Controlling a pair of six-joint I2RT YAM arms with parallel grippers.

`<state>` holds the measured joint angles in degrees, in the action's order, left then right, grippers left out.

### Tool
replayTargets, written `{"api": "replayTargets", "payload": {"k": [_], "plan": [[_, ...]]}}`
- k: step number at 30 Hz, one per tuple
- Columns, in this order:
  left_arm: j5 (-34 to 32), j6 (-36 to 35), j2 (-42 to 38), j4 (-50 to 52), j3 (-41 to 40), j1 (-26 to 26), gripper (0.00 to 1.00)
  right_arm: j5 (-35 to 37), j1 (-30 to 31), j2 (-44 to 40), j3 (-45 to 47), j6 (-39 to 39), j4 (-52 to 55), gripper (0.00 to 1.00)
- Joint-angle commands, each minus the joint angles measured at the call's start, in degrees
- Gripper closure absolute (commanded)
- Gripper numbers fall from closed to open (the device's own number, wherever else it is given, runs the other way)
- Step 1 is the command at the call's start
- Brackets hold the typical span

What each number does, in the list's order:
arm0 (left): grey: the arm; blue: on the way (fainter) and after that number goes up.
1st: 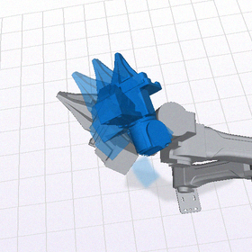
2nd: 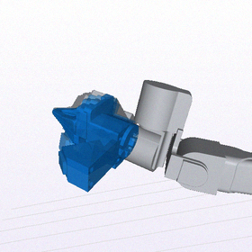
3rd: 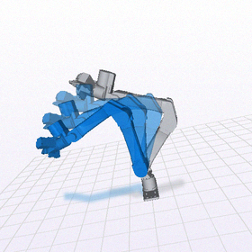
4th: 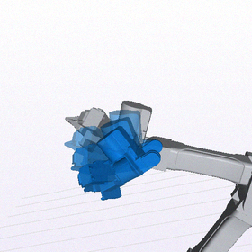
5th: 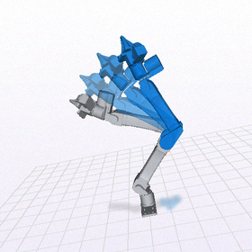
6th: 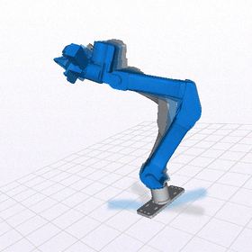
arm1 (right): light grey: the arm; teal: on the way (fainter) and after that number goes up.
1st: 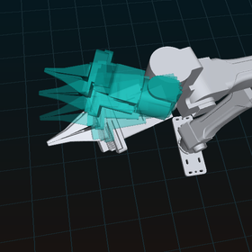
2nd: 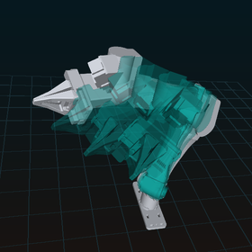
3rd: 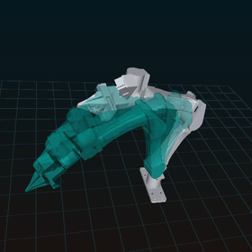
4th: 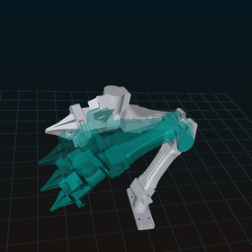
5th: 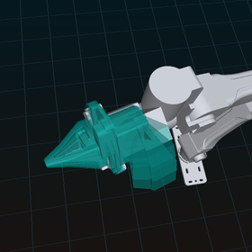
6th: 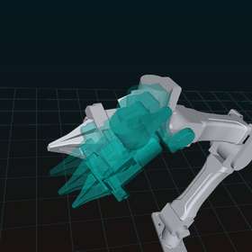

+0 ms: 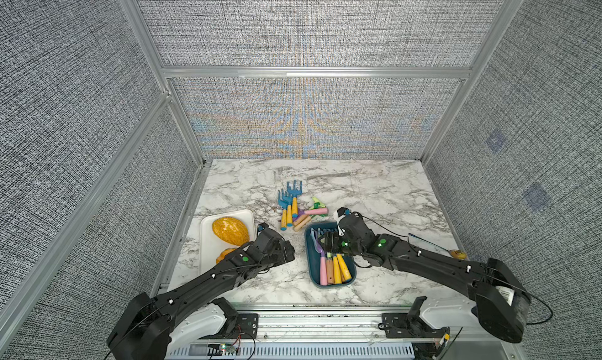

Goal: Put the rake into the storage box
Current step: Place the rake in the storage box, then move the storage box to the center of the board.

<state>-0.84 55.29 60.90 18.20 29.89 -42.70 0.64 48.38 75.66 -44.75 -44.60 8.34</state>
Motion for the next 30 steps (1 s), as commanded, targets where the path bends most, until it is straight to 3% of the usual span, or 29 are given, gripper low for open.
{"api": "replayTargets", "payload": {"k": [1, 11, 17, 22, 30], "plan": [[2.2, -0.45, 0.36, -2.37, 0.52, -0.02, 0.01, 0.94, -0.28, -1.33, 0.68, 0.21, -0.45, 0.18], [6.62, 0.19, 2.41, -5.77, 1.22, -1.43, 0.01, 3.07, -3.29, -6.25, 1.99, 2.22, 3.51, 0.16], [14.46, 0.78, 6.37, -15.05, 0.9, -1.79, 0.01, -0.05, -11.28, -12.93, 8.34, 4.24, 4.36, 0.14], [18.01, 0.82, 14.48, -19.37, 4.02, -3.57, 0.01, -1.69, -16.62, -16.43, 11.02, 5.25, 5.61, 0.14], [17.44, 1.09, 25.14, -22.24, 10.53, -9.42, 0.01, -3.05, -22.35, -20.65, 13.69, 6.59, 7.6, 0.11]]}}
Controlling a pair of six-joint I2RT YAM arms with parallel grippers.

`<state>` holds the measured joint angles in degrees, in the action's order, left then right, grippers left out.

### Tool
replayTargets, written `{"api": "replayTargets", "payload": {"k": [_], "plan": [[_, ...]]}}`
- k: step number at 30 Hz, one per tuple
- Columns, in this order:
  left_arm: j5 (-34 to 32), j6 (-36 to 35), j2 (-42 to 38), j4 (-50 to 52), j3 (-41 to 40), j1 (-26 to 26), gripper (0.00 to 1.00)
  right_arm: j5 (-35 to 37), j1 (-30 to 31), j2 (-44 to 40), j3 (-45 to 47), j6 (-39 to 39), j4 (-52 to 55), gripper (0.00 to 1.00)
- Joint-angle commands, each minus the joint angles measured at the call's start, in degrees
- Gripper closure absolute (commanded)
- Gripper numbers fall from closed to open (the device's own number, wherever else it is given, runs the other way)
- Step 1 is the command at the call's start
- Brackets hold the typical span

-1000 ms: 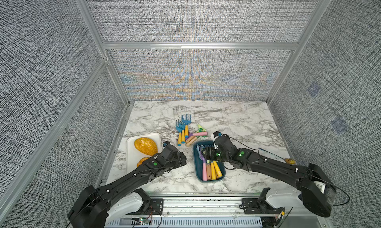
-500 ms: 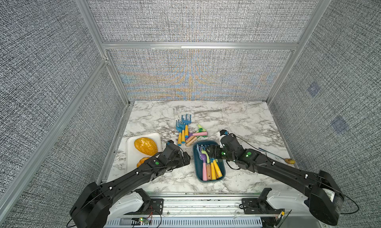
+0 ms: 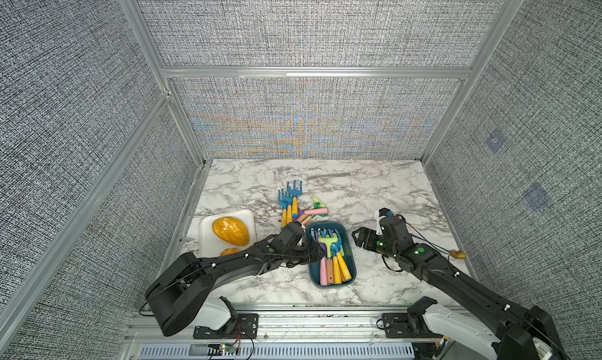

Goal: Put the rake into the storage box
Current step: Move the storage box to the center of the board.

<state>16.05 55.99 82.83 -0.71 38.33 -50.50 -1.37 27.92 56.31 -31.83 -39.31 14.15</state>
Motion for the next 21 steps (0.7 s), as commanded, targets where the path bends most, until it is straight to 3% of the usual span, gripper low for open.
{"api": "replayTargets", "payload": {"k": [1, 4, 11, 21], "plan": [[0.99, 0.69, 6.97, -4.58, 4.55, -3.27, 0.01, -0.85, -3.58, -2.42, 1.24, 1.42, 2.73, 0.03], [2.09, 0.43, 13.96, -4.65, 11.51, -6.6, 0.05, 1.16, -6.43, -6.48, 2.4, 2.08, 5.2, 0.01], [2.75, 0.5, 17.63, -3.94, 16.0, -8.98, 0.06, 6.56, -6.64, -9.82, 1.64, 2.49, 7.69, 0.01], [-7.86, -6.57, 10.21, 12.51, 20.3, -7.31, 0.01, 6.75, -6.68, -10.45, -1.95, 6.52, 6.8, 0.01]]}}
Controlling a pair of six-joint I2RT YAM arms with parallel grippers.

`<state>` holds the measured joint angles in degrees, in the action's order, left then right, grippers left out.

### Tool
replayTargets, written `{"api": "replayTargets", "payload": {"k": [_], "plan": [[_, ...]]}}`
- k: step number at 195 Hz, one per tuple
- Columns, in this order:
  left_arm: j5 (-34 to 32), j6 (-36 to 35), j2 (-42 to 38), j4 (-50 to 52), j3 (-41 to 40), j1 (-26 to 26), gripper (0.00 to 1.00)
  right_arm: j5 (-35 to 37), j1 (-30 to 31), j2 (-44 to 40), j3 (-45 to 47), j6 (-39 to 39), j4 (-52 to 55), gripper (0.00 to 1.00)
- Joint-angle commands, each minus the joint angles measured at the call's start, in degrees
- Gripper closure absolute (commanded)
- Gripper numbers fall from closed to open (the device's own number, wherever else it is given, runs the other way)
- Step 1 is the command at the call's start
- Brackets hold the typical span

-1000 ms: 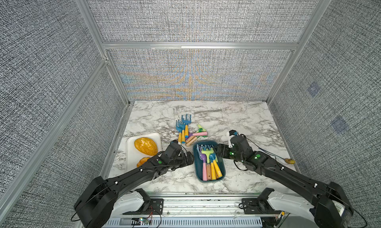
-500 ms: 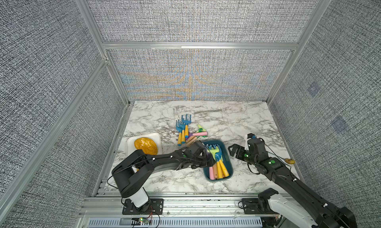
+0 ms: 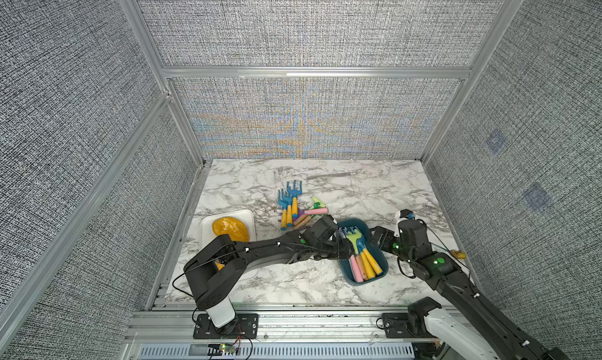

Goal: Put the rake into the storage box
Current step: Move the storage box to the center of the board.

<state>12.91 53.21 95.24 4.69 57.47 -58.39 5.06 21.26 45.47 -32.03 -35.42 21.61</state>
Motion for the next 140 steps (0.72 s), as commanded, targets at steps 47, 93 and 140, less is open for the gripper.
{"api": "replayTargets", "payload": {"k": [47, 93, 140], "plan": [[-15.88, -10.37, -10.99, 20.85, 3.73, 4.46, 0.01, -5.04, -0.03, 4.22, -8.94, 8.17, -3.88, 0.01], [-21.79, -16.82, -14.29, 29.76, 6.18, 12.81, 0.01, -17.63, 0.08, 15.03, -17.89, 13.1, -8.33, 0.01], [-23.39, -20.76, -12.1, 33.26, 8.52, 20.49, 0.01, -23.6, 2.91, 30.69, -27.18, 17.36, -8.03, 0.13]]}}
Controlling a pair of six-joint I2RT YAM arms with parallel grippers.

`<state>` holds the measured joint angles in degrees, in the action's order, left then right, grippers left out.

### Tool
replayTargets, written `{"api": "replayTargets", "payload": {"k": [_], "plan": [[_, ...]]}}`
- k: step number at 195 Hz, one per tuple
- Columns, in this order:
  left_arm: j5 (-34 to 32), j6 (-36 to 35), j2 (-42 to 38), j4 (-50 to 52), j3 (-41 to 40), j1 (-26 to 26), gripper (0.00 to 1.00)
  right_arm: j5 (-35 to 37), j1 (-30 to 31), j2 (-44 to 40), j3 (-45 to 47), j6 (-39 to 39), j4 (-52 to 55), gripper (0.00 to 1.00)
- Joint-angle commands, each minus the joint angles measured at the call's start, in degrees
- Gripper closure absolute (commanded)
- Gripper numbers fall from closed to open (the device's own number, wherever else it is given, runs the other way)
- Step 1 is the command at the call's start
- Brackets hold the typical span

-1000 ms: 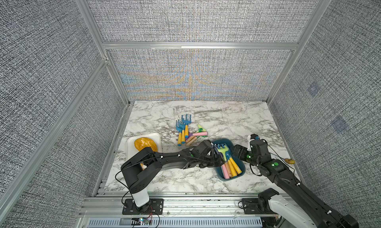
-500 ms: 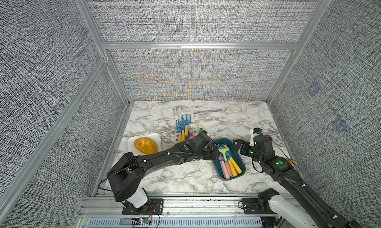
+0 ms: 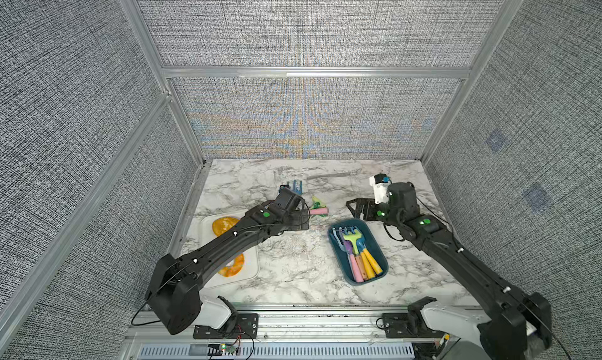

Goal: Put the rake into the storage box
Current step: Move the storage box to the center of the board, then pick up the rake at the center of the board.

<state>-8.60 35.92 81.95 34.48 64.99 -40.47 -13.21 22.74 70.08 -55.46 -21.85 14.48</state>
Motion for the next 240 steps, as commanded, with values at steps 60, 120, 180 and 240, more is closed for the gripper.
{"api": "replayTargets", "payload": {"k": [60, 120, 180, 240], "plan": [[1.96, -0.96, -2.94, 0.81, -5.48, 8.86, 0.01, -0.55, 8.4, 30.66, -26.68, 15.34, 10.78, 0.41], [3.2, 1.03, -11.86, 0.88, -13.23, 11.5, 0.01, 8.36, 13.0, 49.37, -45.83, 24.05, 20.51, 0.43], [4.04, 1.58, -16.01, 1.47, -16.33, 12.04, 0.01, 11.98, 15.69, 57.24, -50.24, 25.71, 24.24, 0.43], [4.67, 2.73, -19.4, 1.56, -18.97, 12.16, 0.01, 15.32, 19.74, 55.3, -44.34, 25.13, 24.14, 0.57]]}}
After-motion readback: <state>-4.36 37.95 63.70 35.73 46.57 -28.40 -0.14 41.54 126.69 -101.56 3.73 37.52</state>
